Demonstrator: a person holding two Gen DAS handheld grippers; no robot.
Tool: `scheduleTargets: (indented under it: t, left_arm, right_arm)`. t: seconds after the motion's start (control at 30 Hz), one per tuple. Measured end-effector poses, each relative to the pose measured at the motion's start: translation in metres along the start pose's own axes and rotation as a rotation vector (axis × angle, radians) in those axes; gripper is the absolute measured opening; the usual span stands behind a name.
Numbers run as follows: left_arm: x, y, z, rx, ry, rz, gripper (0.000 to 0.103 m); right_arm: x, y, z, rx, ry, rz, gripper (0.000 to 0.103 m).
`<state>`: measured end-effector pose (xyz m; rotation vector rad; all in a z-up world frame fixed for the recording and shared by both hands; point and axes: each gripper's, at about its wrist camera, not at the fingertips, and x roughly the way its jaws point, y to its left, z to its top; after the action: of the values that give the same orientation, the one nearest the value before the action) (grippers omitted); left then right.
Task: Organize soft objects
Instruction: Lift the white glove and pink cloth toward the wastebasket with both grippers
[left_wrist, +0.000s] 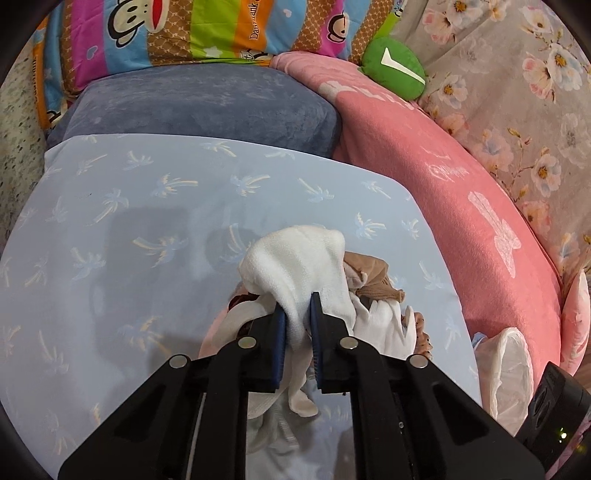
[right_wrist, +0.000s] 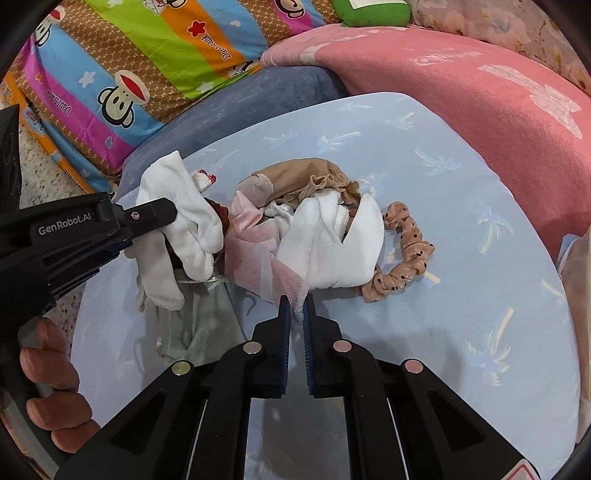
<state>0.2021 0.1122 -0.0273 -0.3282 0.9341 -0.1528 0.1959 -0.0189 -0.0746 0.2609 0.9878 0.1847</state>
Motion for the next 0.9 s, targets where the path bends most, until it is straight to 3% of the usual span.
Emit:
scheduleTargets:
  t: [0.5,0.9]
  left_arm:
    - [-0.053,-0.022,-0.012,0.045,-0.067,-0.019,0.012]
    - [-0.082,-0.087,-0.025,0.182,-0.112,-0.113,0.012]
  right_arm:
    - [-0.105,0.007,0.007,0.003,-0.206,0.041,0.005]
    - [-0.198,-0.033,0.009,0.067,-0.392,0.002,0.005]
